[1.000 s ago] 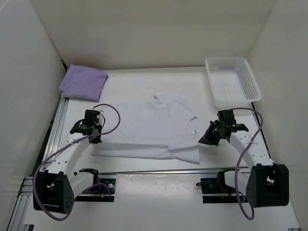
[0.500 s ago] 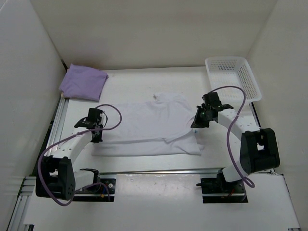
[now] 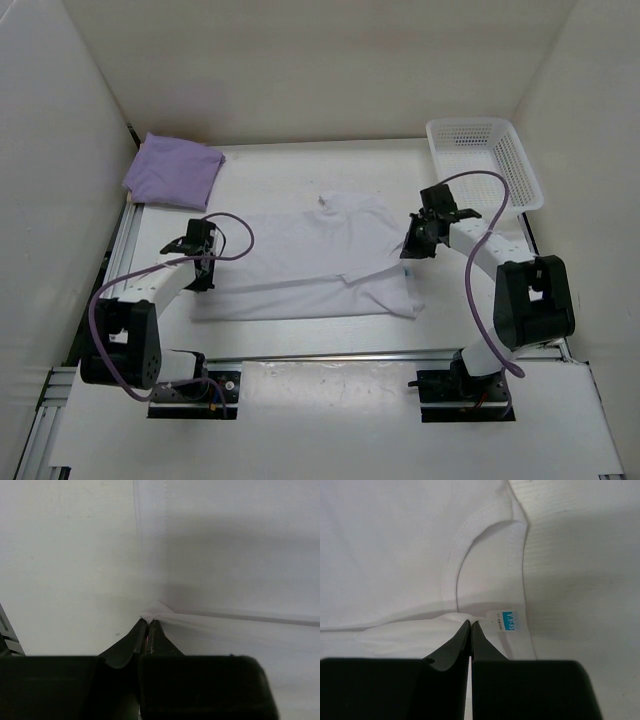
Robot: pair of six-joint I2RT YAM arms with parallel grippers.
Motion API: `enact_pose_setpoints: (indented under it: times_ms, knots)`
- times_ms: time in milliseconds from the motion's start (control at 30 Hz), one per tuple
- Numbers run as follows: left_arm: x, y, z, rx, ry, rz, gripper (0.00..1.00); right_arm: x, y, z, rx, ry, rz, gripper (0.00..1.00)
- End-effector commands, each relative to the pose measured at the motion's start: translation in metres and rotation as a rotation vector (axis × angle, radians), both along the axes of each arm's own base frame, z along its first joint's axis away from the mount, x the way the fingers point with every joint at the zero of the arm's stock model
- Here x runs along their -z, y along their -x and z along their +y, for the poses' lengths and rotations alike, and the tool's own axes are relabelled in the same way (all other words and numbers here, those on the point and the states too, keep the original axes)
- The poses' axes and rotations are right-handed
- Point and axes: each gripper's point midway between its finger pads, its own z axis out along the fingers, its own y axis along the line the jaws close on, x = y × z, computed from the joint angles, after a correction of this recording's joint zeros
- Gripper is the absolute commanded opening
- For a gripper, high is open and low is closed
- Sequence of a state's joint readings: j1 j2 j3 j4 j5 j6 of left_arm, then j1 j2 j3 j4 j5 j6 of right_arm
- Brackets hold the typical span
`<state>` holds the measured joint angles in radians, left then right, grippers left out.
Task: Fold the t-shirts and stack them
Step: Fold the flattened tshirt in 1/3 of the way
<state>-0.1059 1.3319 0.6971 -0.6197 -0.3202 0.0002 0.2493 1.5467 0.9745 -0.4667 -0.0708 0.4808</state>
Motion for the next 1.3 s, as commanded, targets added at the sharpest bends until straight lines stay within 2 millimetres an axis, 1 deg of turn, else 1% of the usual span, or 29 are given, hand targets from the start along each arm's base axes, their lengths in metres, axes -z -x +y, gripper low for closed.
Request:
enact_pose_setpoints:
  times_ms: [0, 67, 100, 133, 200, 233, 267, 300, 333, 367, 400, 433, 467, 500, 533, 567, 600, 633, 667, 700, 733, 767, 833, 900, 933, 1033, 1167, 1200, 1267]
  knots:
    - [-0.012, -0.015, 0.006, -0.022, -0.026, -0.053, 0.1, -0.006, -0.021, 0.002, 0.006, -0.005, -0.037, 0.0]
    - [-0.015, -0.017, 0.008, -0.026, -0.034, -0.063, 0.1, -0.004, -0.024, 0.003, 0.006, -0.004, -0.033, 0.0]
    - [-0.019, -0.023, 0.009, -0.035, -0.032, -0.086, 0.1, 0.002, -0.02, 0.002, 0.006, 0.002, -0.006, 0.0]
    - [-0.018, -0.023, 0.011, -0.039, -0.041, -0.078, 0.1, 0.002, -0.025, 0.003, -0.002, 0.006, -0.008, 0.0]
    - [-0.019, -0.026, 0.011, -0.039, -0.041, -0.079, 0.12, -0.001, -0.031, 0.004, -0.01, 0.012, -0.003, 0.07]
    - [-0.023, -0.033, 0.01, -0.039, -0.04, -0.09, 0.17, 0.002, -0.032, 0.004, -0.01, 0.015, 0.012, 0.13]
    - [-0.02, -0.034, 0.012, -0.044, -0.053, -0.085, 0.21, -0.003, -0.039, 0.006, -0.018, 0.017, 0.001, 0.22]
    - [-0.024, -0.039, 0.017, -0.062, -0.064, -0.095, 0.23, -0.005, -0.042, 0.005, -0.014, 0.025, 0.0, 0.25]
    - [-0.031, -0.044, 0.023, -0.081, -0.071, -0.115, 0.35, -0.006, -0.045, 0.005, -0.022, 0.03, 0.001, 0.31]
    - [-0.029, -0.042, 0.028, -0.098, -0.082, -0.105, 0.54, -0.006, -0.047, 0.003, -0.029, 0.045, 0.005, 0.39]
    - [-0.032, -0.044, 0.031, -0.109, -0.083, -0.109, 0.68, -0.015, -0.048, 0.004, -0.029, 0.046, 0.01, 0.4]
    - [-0.036, -0.038, 0.04, -0.138, -0.094, -0.105, 0.77, -0.021, -0.046, 0.001, -0.037, 0.059, -0.001, 0.43]
    - [-0.037, -0.034, 0.041, -0.146, -0.081, -0.099, 0.84, -0.028, -0.044, -0.002, -0.031, 0.068, -0.012, 0.43]
    - [-0.045, -0.033, 0.042, -0.154, -0.062, -0.114, 0.87, -0.037, -0.042, -0.002, -0.03, 0.064, -0.03, 0.47]
    - [-0.043, -0.027, 0.038, -0.153, -0.006, -0.097, 0.9, -0.041, -0.026, -0.008, -0.026, 0.073, -0.031, 0.47]
    - [-0.04, -0.013, 0.034, -0.148, 0.029, -0.046, 0.92, -0.042, -0.016, -0.01, -0.016, 0.07, -0.024, 0.49]
    - [-0.039, -0.006, 0.026, -0.133, 0.07, -0.018, 0.92, -0.043, -0.007, -0.012, -0.007, 0.065, -0.025, 0.49]
    - [-0.034, 0.001, 0.015, -0.118, 0.145, 0.015, 0.92, -0.038, 0.017, -0.011, -0.026, 0.034, 0.007, 0.49]
    - [-0.032, 0.007, 0.008, -0.107, 0.181, 0.046, 0.92, -0.034, 0.028, -0.009, -0.025, 0.013, 0.026, 0.49]
    - [-0.023, 0.022, 0.002, -0.104, 0.211, 0.118, 0.9, -0.028, 0.041, -0.009, -0.023, -0.002, 0.057, 0.49]
    - [-0.018, 0.026, -0.004, -0.098, 0.241, 0.142, 0.9, -0.016, 0.061, -0.01, -0.021, -0.013, 0.102, 0.49]
    - [-0.009, 0.036, -0.005, -0.103, 0.242, 0.189, 0.89, -0.009, 0.073, -0.004, -0.029, -0.052, 0.145, 0.49]
    - [0.004, 0.045, -0.005, -0.111, 0.243, 0.257, 0.87, 0.002, 0.093, -0.003, -0.04, -0.054, 0.187, 0.49]
    - [0.013, 0.049, -0.006, -0.115, 0.244, 0.293, 0.86, 0.005, 0.102, -0.006, -0.024, -0.049, 0.191, 0.49]
    - [0.015, 0.045, -0.004, -0.116, 0.233, 0.283, 0.86, 0.011, 0.111, -0.008, -0.011, -0.048, 0.214, 0.48]
    - [0.027, 0.051, -0.002, -0.123, 0.223, 0.326, 0.85, 0.017, 0.123, -0.009, -0.006, -0.062, 0.223, 0.48]
    - [0.037, 0.054, -0.004, -0.124, 0.234, 0.356, 0.77, 0.023, 0.13, -0.004, -0.001, -0.101, 0.224, 0.47]
    - [0.039, 0.056, -0.004, -0.126, 0.234, 0.368, 0.7, 0.023, 0.13, -0.002, 0.003, -0.113, 0.229, 0.43]
    - [0.041, 0.057, -0.008, -0.115, 0.241, 0.38, 0.62, 0.026, 0.126, -0.001, 0.002, -0.118, 0.213, 0.38]
